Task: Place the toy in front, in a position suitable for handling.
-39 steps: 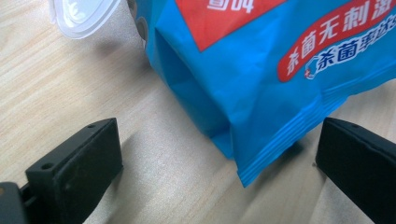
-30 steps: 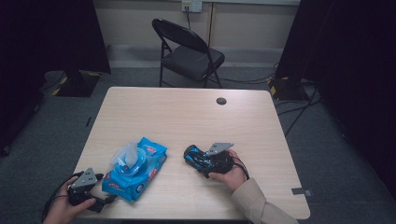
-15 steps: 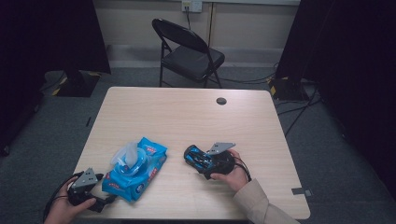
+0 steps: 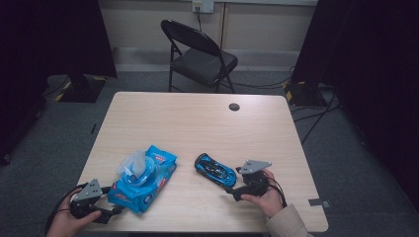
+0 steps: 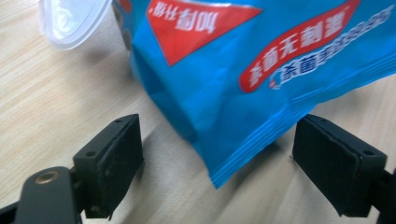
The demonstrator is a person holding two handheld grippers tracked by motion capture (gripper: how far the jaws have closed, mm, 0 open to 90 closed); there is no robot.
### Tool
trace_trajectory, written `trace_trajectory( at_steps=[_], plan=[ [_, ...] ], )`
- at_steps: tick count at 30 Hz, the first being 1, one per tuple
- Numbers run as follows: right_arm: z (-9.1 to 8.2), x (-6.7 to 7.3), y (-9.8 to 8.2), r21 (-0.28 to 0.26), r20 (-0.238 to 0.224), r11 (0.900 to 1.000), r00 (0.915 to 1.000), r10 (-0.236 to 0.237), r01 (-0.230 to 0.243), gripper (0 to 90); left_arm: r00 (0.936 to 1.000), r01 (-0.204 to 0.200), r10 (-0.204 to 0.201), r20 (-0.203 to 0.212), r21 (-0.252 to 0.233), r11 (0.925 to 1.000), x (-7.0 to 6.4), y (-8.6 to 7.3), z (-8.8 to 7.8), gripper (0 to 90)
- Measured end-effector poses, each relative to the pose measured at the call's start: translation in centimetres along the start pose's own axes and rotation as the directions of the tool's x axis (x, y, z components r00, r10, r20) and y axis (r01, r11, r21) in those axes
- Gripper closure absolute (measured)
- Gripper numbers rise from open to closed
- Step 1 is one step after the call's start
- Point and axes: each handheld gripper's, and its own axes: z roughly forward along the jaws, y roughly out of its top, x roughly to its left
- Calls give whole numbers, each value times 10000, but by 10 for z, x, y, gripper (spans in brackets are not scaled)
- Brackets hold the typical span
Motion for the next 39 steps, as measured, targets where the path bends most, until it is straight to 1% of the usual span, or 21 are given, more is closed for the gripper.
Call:
trace_trajectory(
  at_steps=[1,2,3,6,9,10,11,12,13,18,19,22,25,29,30,32,33,35,36,38,39],
  plan=[
    [-5,0,-11,52,12,9997,9997,224,-224,131,9999,-102,102,-63,28,9999,-2,2,-2,158],
    [-5,0,-11,52,12,9997,9997,224,-224,131,9999,-102,102,-63,28,9999,-2,2,-2,162],
    [-10,-1,-18,194,80,9994,9996,278,-280,130,9997,-213,215,-92,210,9996,-2,5,-6,159],
    [-13,-3,-23,274,62,9992,9996,276,-278,128,9997,-200,201,-103,51,9998,-4,8,-11,160],
    [-13,-7,-28,424,325,9979,9983,479,-493,129,9999,-105,105,-21,-125,9999,-7,10,-17,160],
    [-13,-7,-30,321,370,9983,9982,470,-482,129,9999,-150,150,-26,-108,9998,-7,10,-18,160],
    [-13,-7,-30,333,360,9987,9987,364,-376,129,9999,-150,150,-26,-108,9998,-7,10,-18,160],
    [-13,-7,-30,333,360,9987,9987,364,-376,129,10000,-42,43,41,-105,9999,-8,10,-19,160],
    [-13,-6,-30,446,434,9989,9990,129,-148,123,10000,-35,35,81,-49,10000,-8,10,-20,163],
    [-12,-7,-30,403,487,9991,9987,144,-163,114,9998,97,-94,199,-161,9998,-10,12,-26,165],
    [-12,-7,-30,422,491,9990,9987,144,-165,112,9999,-33,35,163,-114,9999,-12,16,-29,165],
    [-12,-7,-30,422,469,9990,9988,151,-171,110,9995,-122,127,273,-202,9997,-14,21,-30,155],
    [-11,-7,-30,435,437,9989,9989,147,-166,106,9997,-226,228,80,-197,9995,-17,30,-27,151],
    [-11,-7,-30,434,436,9989,9989,148,-166,106,9999,-147,147,-1,-313,9994,-16,34,-25,152],
    [-11,-7,-30,432,436,9989,9989,147,-166,106,10000,-44,46,46,-355,9994,-15,36,-25,152],
    [-11,-7,-30,433,436,9989,9989,148,-167,106,10000,-15,15,-1,-420,9991,-12,40,-26,162],
    [-11,-7,-30,432,435,9989,9989,147,-166,106,10000,2,3,96,-519,9987,-11,45,-26,164],
    [-11,-7,-30,432,435,9989,9989,147,-166,106,9999,-27,33,108,-568,9984,-11,48,-25,163],
    [-11,-7,-30,433,435,9989,9989,149,-168,106,9998,-111,119,128,-639,9979,-12,54,-23,162],
    [-11,-7,-30,434,435,9989,9989,149,-168,106,9997,-177,189,169,-721,9972,-15,60,-19,159],
    [-11,-7,-30,434,435,9989,9989,149,-168,106,9997,-177,189,169,-721,9972,-15,60,-19,152]
  ],
)
